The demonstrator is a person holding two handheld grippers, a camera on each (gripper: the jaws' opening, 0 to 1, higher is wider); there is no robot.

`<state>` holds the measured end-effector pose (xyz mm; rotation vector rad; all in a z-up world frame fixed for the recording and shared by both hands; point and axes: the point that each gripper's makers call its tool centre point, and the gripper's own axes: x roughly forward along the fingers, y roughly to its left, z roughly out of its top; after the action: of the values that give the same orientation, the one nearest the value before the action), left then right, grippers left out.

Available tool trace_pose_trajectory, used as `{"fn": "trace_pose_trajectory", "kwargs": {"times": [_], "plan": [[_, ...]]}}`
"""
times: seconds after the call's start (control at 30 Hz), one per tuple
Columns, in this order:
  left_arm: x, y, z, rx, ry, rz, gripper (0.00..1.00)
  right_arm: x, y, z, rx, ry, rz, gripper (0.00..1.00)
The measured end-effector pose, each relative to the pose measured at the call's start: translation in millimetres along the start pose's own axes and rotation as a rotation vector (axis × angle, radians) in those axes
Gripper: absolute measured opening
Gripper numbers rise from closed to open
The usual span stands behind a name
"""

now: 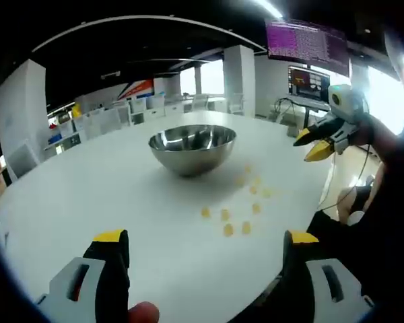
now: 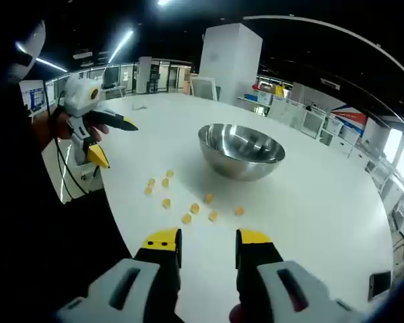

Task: Pick up the QQ candy scattered on the table and place it into the stainless steel bowl on the table

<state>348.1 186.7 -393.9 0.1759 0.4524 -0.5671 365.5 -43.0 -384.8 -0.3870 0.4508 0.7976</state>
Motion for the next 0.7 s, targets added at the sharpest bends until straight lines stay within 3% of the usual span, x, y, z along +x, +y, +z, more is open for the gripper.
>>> {"fn": "trace_pose_trajectory", "kwargs": {"times": [0.7], "plan": [[1.9, -6.2, -2.4, -0.006, -0.005, -0.016, 0.94, -4.8, -1.6, 0.6, -0.007, -0.013, -0.012, 0.3]]}}
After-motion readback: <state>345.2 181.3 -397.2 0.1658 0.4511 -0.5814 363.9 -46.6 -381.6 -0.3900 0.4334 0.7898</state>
